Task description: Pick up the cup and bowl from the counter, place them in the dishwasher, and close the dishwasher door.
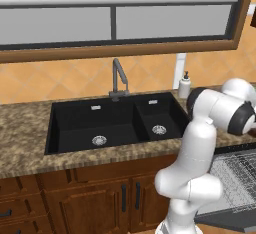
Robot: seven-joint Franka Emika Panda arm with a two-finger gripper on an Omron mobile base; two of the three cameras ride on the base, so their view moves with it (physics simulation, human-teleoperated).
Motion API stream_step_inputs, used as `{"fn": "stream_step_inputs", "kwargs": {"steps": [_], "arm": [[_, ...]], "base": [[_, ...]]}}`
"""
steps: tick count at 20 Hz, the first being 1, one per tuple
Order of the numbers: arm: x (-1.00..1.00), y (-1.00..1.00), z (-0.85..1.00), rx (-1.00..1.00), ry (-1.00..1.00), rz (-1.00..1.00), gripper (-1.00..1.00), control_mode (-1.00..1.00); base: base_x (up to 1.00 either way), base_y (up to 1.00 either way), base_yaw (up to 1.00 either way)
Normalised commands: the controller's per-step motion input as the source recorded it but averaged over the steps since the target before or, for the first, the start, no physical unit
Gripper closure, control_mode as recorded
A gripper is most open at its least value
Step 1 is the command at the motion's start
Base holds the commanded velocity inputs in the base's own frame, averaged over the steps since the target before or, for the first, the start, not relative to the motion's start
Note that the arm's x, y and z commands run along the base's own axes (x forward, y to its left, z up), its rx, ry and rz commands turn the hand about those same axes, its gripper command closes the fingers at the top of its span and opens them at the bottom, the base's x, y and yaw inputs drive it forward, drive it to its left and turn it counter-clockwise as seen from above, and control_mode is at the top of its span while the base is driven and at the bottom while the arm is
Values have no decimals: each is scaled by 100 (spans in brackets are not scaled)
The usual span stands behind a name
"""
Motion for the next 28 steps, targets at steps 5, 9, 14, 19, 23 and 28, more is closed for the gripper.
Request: {"fn": "stream_step_inputs", "kwargs": {"steps": [5, 9, 14, 19, 23, 28], "arm": [[-29, 0, 0, 0, 2, 0, 100, -100], [-11, -5, -2, 0, 1, 0, 100, -100], [-63, -2, -4, -2, -3, 1, 100, -100], [-94, -2, 1, -13, -7, 25, 100, -100], [-82, -17, -12, -18, -2, 18, 100, -100], [-36, -31, -32, -11, 1, 11, 100, -100]], "base": [[0, 0, 0], [0, 0, 0], [0, 0, 0], [0, 0, 0], [0, 0, 0], [0, 0, 0]]}}
